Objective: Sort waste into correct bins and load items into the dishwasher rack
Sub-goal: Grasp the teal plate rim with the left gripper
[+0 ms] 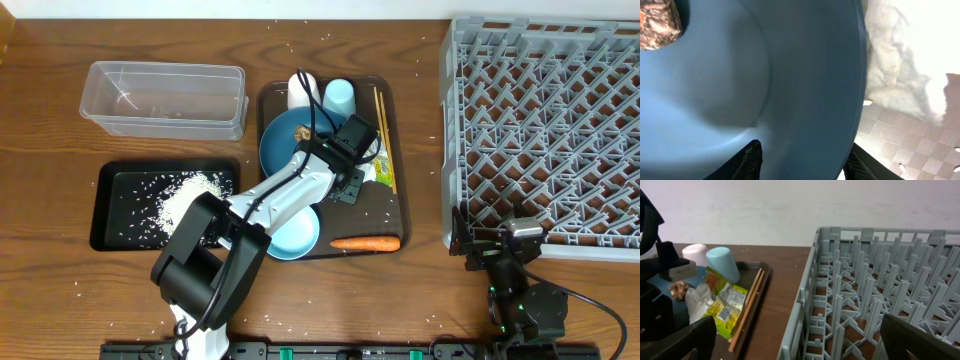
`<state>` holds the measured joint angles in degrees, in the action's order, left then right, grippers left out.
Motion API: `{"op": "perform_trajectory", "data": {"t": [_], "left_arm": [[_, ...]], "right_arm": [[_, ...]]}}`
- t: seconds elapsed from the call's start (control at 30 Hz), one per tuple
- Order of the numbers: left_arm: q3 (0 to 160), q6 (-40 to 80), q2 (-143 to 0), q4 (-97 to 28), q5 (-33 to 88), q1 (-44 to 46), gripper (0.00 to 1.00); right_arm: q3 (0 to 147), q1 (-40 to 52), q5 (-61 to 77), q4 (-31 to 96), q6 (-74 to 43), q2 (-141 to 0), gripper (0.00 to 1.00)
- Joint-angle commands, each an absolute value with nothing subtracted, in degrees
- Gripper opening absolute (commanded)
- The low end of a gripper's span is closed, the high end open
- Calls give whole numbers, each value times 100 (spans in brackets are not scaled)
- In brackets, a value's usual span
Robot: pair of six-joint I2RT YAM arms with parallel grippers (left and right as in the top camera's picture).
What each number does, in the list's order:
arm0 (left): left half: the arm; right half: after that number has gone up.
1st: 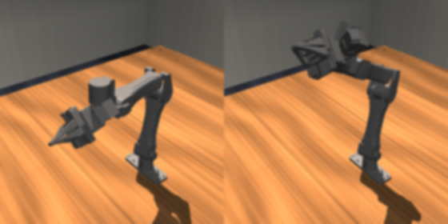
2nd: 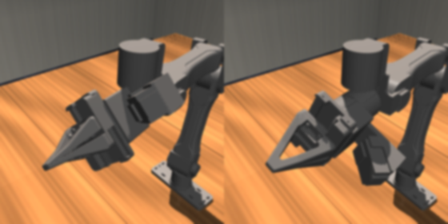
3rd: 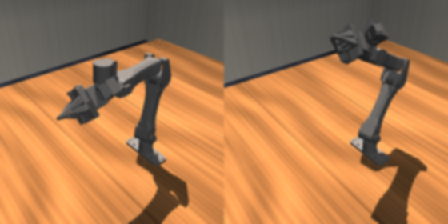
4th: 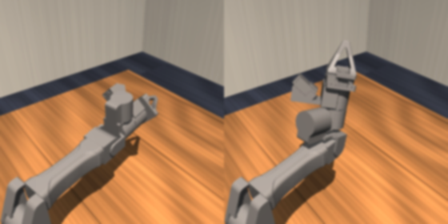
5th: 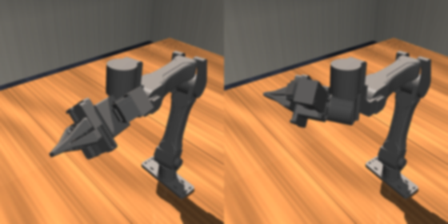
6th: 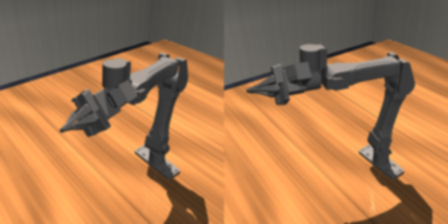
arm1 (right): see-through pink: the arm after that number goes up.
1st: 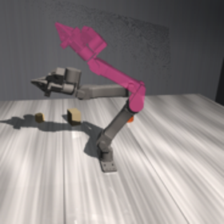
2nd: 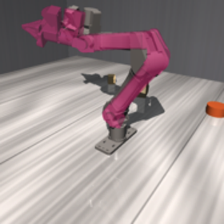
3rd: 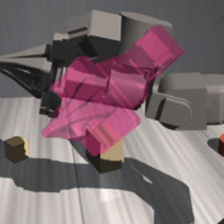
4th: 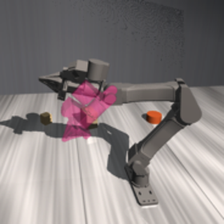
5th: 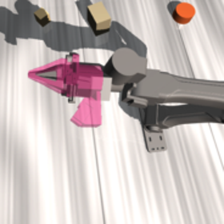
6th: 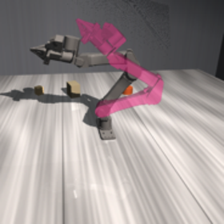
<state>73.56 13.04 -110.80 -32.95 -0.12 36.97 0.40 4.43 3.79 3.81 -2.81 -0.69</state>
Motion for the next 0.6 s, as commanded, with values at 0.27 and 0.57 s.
{"op": "perform_trajectory", "data": {"t": [0.27, 0.57], "left_arm": [[7113, 1249, -11168, -3225, -93, 3710, 46], [7113, 1251, -11168, -3221, -89, 3710, 30]], "right_arm": [[32, 340, 342, 403, -360, -38, 99], [32, 340, 344, 403, -360, -38, 99]]}}
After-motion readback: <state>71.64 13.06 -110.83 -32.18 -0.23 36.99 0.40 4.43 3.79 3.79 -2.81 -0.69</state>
